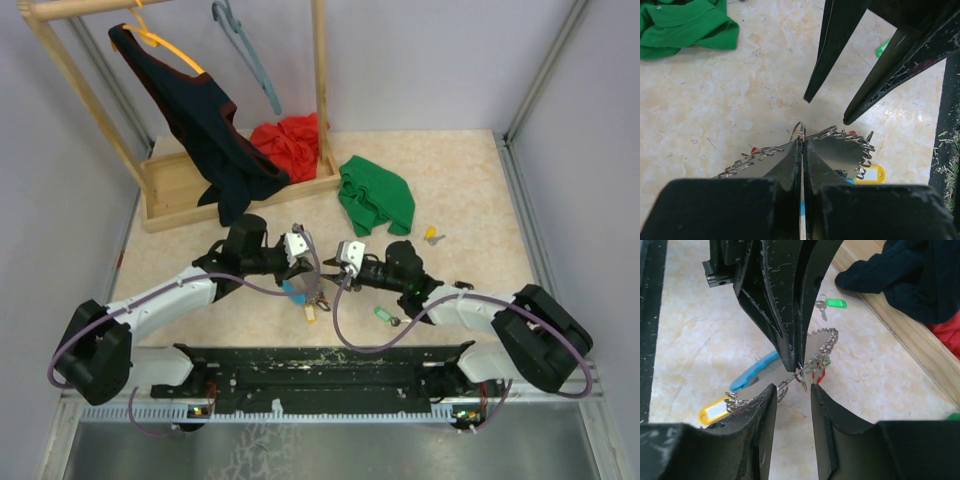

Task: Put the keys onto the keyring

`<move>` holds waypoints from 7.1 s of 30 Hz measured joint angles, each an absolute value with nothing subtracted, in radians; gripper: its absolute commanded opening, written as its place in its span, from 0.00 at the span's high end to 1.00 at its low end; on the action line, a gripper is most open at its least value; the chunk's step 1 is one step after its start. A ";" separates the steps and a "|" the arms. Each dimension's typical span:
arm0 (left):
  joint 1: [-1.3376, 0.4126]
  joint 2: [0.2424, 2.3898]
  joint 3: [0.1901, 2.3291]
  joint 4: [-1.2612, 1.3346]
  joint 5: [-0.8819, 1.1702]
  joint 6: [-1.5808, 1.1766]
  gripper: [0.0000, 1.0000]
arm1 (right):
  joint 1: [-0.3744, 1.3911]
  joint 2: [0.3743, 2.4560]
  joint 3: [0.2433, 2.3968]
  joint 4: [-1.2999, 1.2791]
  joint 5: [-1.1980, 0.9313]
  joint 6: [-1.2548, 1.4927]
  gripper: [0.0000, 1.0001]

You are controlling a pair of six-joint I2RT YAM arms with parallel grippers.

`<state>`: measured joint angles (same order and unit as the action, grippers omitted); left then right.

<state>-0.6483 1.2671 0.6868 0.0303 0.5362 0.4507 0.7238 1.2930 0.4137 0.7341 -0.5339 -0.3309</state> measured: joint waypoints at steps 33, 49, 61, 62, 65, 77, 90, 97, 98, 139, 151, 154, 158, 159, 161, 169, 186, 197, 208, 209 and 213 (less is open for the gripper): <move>-0.655 1.254 0.685 0.023 0.607 0.482 1.00 | 0.723 1.385 0.484 0.708 -0.629 -0.401 1.00; -0.608 1.199 0.547 0.229 0.622 0.423 0.67 | 0.690 1.386 0.493 0.712 -0.645 -0.328 1.00; -0.497 1.161 0.389 0.582 0.777 0.260 0.56 | 0.678 1.390 0.445 0.909 -0.658 -0.197 1.00; -0.497 1.166 0.388 0.605 0.788 0.254 0.55 | 0.678 1.393 0.445 0.927 -0.661 -0.188 1.00; -0.497 1.180 0.382 0.652 0.807 0.239 0.54 | 0.678 1.404 0.445 0.957 -0.672 -0.171 1.00; -0.497 1.232 0.375 0.756 0.868 0.208 0.61 | 0.678 1.423 0.445 0.994 -0.706 -0.138 1.00; -0.497 1.275 0.375 0.794 0.907 0.188 0.70 | 0.678 1.430 0.445 1.003 -0.728 -0.130 1.00; -0.497 1.279 0.375 0.809 0.916 0.178 0.75 | 0.678 1.436 0.445 1.010 -0.744 -0.126 1.00; -0.497 1.282 0.375 0.810 0.918 0.178 0.76 | 0.678 1.437 0.445 1.010 -0.746 -0.126 1.00; -0.495 1.277 0.392 0.727 0.937 0.201 0.82 | 0.677 1.444 0.445 1.010 -0.781 -0.127 1.00; -0.495 1.289 0.392 0.743 0.954 0.188 0.87 | 0.677 1.444 0.446 1.002 -0.789 -0.127 1.00; -0.495 1.289 0.392 0.746 0.955 0.186 0.87 | 0.677 1.444 0.447 1.001 -0.791 -0.127 1.00; -0.495 1.289 0.392 0.750 0.960 0.181 0.89 | 0.677 1.445 0.447 1.000 -0.795 -0.127 1.00; -0.495 1.289 0.392 0.751 0.962 0.180 0.92 | 0.677 1.445 0.447 0.999 -0.796 -0.127 1.00; -0.495 1.289 0.392 0.754 0.966 0.178 0.99 | 0.677 1.445 0.448 0.998 -0.797 -0.126 1.00; -0.493 1.290 0.392 0.755 0.970 0.185 1.00 | 0.677 1.439 0.455 0.975 -0.793 -0.127 0.80; -0.493 1.241 0.397 0.637 0.950 0.287 1.00 | 0.671 1.328 0.446 0.776 -0.656 -0.236 0.69; -0.493 1.241 0.403 0.624 0.951 0.291 1.00 | 0.671 1.368 0.446 0.749 -0.710 -0.235 0.71; -0.493 1.241 0.408 0.619 0.951 0.293 1.00 | 0.671 1.362 0.446 0.732 -0.725 -0.173 0.64; -0.495 1.241 0.408 0.619 0.952 0.293 1.00 | 0.671 1.354 0.446 0.732 -0.727 -0.168 0.65; -0.498 1.239 0.408 0.619 0.955 0.293 1.00 | 0.671 1.340 0.446 0.740 -0.722 -0.150 0.69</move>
